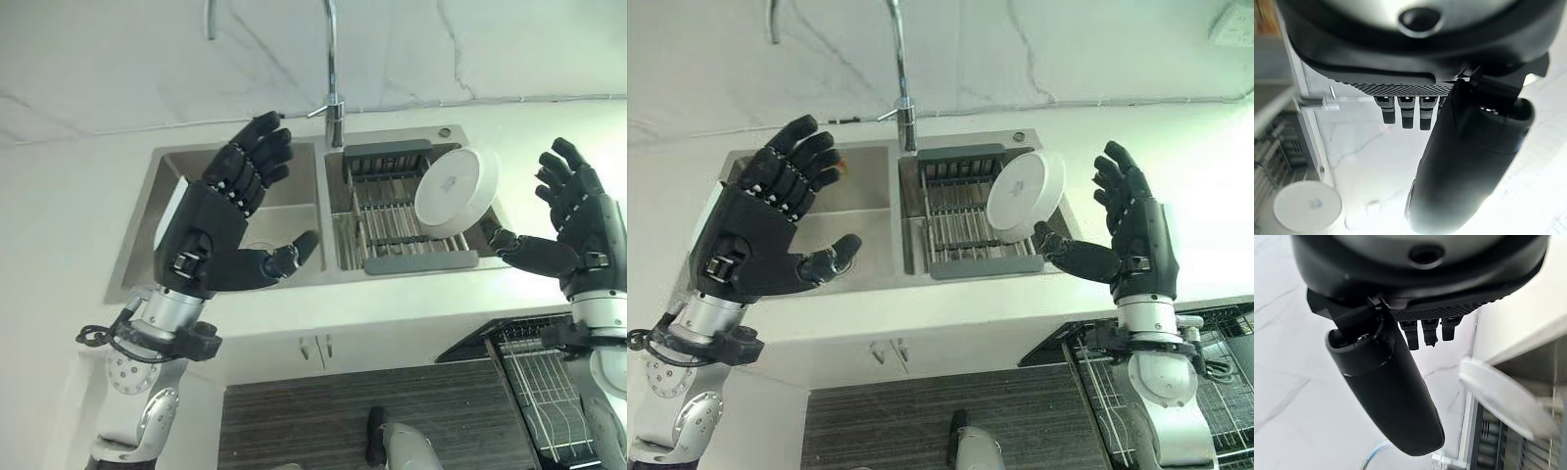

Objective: Place the dishes in the dishwasher.

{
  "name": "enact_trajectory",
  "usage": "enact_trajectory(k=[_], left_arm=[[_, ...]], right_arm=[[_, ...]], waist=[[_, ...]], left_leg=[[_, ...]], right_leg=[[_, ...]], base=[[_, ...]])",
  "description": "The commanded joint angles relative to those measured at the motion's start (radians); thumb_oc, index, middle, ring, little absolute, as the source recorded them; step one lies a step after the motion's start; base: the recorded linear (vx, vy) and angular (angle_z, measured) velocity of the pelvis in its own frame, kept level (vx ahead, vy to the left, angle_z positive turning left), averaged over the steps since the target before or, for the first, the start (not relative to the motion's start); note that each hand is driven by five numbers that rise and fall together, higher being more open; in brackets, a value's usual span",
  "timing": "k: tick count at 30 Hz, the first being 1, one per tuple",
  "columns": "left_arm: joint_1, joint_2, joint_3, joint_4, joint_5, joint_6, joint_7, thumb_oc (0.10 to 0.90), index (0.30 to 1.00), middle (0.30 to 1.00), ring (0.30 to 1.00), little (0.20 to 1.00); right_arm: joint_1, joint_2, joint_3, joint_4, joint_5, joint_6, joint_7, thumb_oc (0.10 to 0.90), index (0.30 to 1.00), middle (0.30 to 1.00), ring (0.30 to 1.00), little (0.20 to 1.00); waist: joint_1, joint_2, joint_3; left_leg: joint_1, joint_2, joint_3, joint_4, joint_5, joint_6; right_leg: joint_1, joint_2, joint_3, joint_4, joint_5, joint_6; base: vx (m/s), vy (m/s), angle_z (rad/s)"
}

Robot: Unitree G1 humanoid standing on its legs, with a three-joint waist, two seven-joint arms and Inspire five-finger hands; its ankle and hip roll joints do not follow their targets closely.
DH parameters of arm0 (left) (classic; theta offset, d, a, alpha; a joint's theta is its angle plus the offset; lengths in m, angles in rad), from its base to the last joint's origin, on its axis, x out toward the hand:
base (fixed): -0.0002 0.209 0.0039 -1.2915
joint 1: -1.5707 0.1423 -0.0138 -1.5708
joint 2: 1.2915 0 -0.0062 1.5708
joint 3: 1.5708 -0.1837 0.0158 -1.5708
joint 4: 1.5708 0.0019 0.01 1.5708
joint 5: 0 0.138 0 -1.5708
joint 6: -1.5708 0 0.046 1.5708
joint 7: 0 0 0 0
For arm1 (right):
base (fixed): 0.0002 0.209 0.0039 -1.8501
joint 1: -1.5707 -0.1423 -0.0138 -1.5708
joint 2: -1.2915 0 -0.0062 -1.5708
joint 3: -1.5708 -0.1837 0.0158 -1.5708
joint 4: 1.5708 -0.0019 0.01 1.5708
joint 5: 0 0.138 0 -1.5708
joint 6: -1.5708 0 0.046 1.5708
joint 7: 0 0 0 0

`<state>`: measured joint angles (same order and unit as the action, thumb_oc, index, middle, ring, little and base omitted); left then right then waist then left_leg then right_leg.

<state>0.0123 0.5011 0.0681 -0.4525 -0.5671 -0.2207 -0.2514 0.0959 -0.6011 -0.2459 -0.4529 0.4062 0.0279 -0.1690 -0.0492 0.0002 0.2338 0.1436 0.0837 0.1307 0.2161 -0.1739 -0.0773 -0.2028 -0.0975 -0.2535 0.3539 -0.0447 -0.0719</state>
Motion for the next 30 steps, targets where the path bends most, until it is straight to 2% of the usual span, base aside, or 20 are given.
enact_trajectory(k=[1, 2, 3, 4, 5, 7, 8, 9, 11, 17, 18, 22, 26, 28, 30], left_arm=[[-0.056, 0.011, -0.013, -0.067, 0.004, -0.099, -0.006, 0.800, 0.900, 0.900, 0.900, 0.900], [-0.060, 0.008, -0.022, -0.063, 0.007, -0.102, -0.011, 0.800, 0.900, 0.900, 0.900, 0.900], [-0.047, 0.003, -0.022, -0.063, 0.010, -0.112, -0.032, 0.800, 0.900, 0.900, 0.900, 0.900], [-0.045, 0.002, -0.021, -0.064, 0.009, -0.114, -0.036, 0.800, 0.900, 0.900, 0.900, 0.900], [-0.043, 0.002, -0.021, -0.064, 0.006, -0.116, -0.047, 0.800, 0.900, 0.900, 0.900, 0.900], [-0.057, 0.002, -0.030, -0.059, 0.001, -0.114, -0.080, 0.800, 0.900, 0.900, 0.900, 0.900], [-0.075, -0.006, -0.046, -0.051, 0.032, -0.109, -0.083, 0.800, 0.900, 0.900, 0.900, 0.900], [-0.084, -0.008, -0.062, -0.044, 0.059, -0.115, -0.065, 0.800, 0.900, 0.900, 0.900, 0.900], [-0.104, -0.008, -0.073, -0.042, 0.062, -0.111, -0.045, 0.800, 0.900, 0.900, 0.900, 0.900], [-0.132, -0.011, -0.091, -0.040, 0.085, -0.110, -0.021, 0.800, 0.900, 0.900, 0.900, 0.900], [-0.138, -0.009, -0.101, -0.041, 0.095, -0.104, -0.003, 0.800, 0.900, 0.900, 0.900, 0.900], [-0.132, -0.007, -0.097, -0.048, 0.102, -0.105, 0.010, 0.800, 0.900, 0.900, 0.900, 0.900], [-0.123, 0.002, -0.096, -0.048, 0.097, -0.107, 0.010, 0.800, 0.900, 0.900, 0.900, 0.900], [-0.117, 0.004, -0.094, -0.049, 0.090, -0.104, -0.002, 0.800, 0.900, 0.900, 0.900, 0.900], [-0.106, 0.010, -0.099, -0.047, 0.102, -0.122, -0.016, 0.800, 0.900, 0.900, 0.900, 0.900]], right_arm=[[-0.055, -0.022, -0.020, -0.072, 0.036, -0.120, 0.001, 0.800, 0.900, 0.900, 0.900, 0.900], [-0.058, -0.017, -0.016, -0.068, 0.030, -0.131, -0.009, 0.800, 0.900, 0.900, 0.900, 0.900], [-0.064, 0.008, 0.001, -0.063, 0.010, -0.157, -0.022, 0.800, 0.900, 0.900, 0.900, 0.900], [-0.064, 0.012, 0.003, -0.062, 0.006, -0.160, -0.022, 0.800, 0.900, 0.900, 0.900, 0.900], [-0.064, 0.022, 0.009, -0.062, -0.006, -0.166, -0.026, 0.800, 0.900, 0.900, 0.900, 0.900], [-0.053, 0.044, 0.013, -0.056, -0.023, -0.194, -0.053, 0.800, 0.900, 0.900, 0.900, 0.900], [-0.052, 0.055, 0.014, -0.047, -0.016, -0.210, -0.057, 0.800, 0.900, 0.900, 0.900, 0.900], [-0.062, 0.060, 0.017, -0.042, -0.008, -0.217, -0.050, 0.800, 0.900, 0.900, 0.900, 0.900], [-0.071, 0.071, 0.018, -0.043, 0.008, -0.219, -0.038, 0.800, 0.900, 0.900, 0.900, 0.900], [-0.073, 0.088, 0.027, -0.047, -0.013, -0.224, -0.039, 0.800, 0.900, 0.900, 0.900, 0.900], [-0.082, 0.088, 0.032, -0.048, -0.003, -0.218, -0.053, 0.800, 0.900, 0.900, 0.900, 0.900], [-0.087, 0.089, 0.039, -0.051, -0.001, -0.214, -0.045, 0.800, 0.900, 0.900, 0.900, 0.900], [-0.097, 0.083, 0.052, -0.055, 0.005, -0.198, -0.052, 0.800, 0.900, 0.900, 0.900, 0.900], [-0.097, 0.078, 0.051, -0.056, 0.011, -0.194, -0.049, 0.800, 0.900, 0.900, 0.900, 0.900], [-0.097, 0.078, 0.057, -0.057, 0.023, -0.222, -0.037, 0.800, 0.900, 0.900, 0.900, 0.900]], waist=[[-0.010, -0.030, -0.115], [-0.009, -0.025, -0.112], [-0.007, -0.003, -0.088], [-0.008, -0.001, -0.085], [-0.010, 0.000, -0.074], [-0.016, -0.001, -0.052], [-0.023, -0.002, -0.042], [-0.024, -0.001, -0.038], [-0.028, -0.004, -0.043], [-0.024, -0.012, -0.039], [-0.017, -0.022, -0.037], [0.001, -0.028, -0.028], [0.022, -0.030, -0.022], [0.034, -0.021, -0.014], [0.054, -0.016, -0.006]], left_leg=[[-0.047, -0.034, 0.015, 0.084, -0.142, 0.062], [-0.063, -0.059, 0.006, 0.084, -0.154, 0.068], [-0.119, -0.127, -0.035, 0.084, -0.151, 0.083], [-0.125, -0.133, -0.038, 0.084, -0.150, 0.087], [-0.136, -0.147, -0.038, 0.084, -0.149, 0.097], [-0.141, -0.136, -0.009, 0.084, -0.145, 0.106], [-0.128, -0.116, -0.024, 0.084, -0.157, 0.102], [-0.133, -0.123, -0.050, 0.084, -0.151, 0.106], [-0.140, -0.115, -0.025, 0.084, -0.150, 0.125], [-0.140, -0.114, -0.012, 0.084, -0.154, 0.136], [-0.135, -0.117, -0.005, 0.084, -0.162, 0.145], [-0.126, -0.118, -0.005, 0.084, -0.163, 0.152], [-0.117, -0.111, -0.006, 0.084, -0.163, 0.160], [-0.110, -0.107, -0.018, 0.084, -0.164, 0.166], [-0.134, -0.104, -0.036, 0.084, -0.134, 0.171]], right_leg=[[-0.011, -0.043, 0.018, -0.054, -0.053, 0.175], [-0.015, -0.036, 0.015, -0.054, -0.048, 0.181], [-0.031, -0.005, 0.021, -0.054, -0.007, 0.207], [-0.033, -0.002, 0.022, -0.054, 0.002, 0.212], [-0.038, -0.003, 0.015, -0.054, 0.047, 0.225], [-0.042, -0.022, -0.032, -0.054, 0.113, 0.232], [-0.029, -0.012, -0.041, -0.054, 0.087, 0.229], [-0.025, -0.006, -0.042, -0.054, 0.072, 0.220], [-0.015, -0.007, -0.049, -0.054, 0.056, 0.215], [0.006, -0.014, -0.059, -0.054, 0.049, 0.215], [0.021, -0.018, -0.069, -0.054, 0.040, 0.214], [0.039, -0.028, -0.091, -0.054, 0.042, 0.214], [0.062, -0.043, -0.137, -0.054, 0.077, 0.220], [0.076, -0.045, -0.153, 0.013, 0.075, 0.222], [0.076, -0.050, -0.165, 0.184, 0.071, 0.219]], base=[[0.06, -0.035, -0.09], [0.14, -0.013, 0.21], [0.13, -0.001, 0.29], [0.12, 0.004, 0.36], [0.07, 0.018, 0.21], [0.10, 0.034, 0.15], [0.10, 0.066, 0.29], [0.09, 0.091, 0.41], [0.07, 0.088, 0.19], [0.06, 0.054, -0.16], [0.09, 0.069, -0.07], [0.07, 0.072, -0.03], [0.05, 0.078, -0.02], [0.04, 0.130, -0.08], [-0.03, 0.078, -0.14]])
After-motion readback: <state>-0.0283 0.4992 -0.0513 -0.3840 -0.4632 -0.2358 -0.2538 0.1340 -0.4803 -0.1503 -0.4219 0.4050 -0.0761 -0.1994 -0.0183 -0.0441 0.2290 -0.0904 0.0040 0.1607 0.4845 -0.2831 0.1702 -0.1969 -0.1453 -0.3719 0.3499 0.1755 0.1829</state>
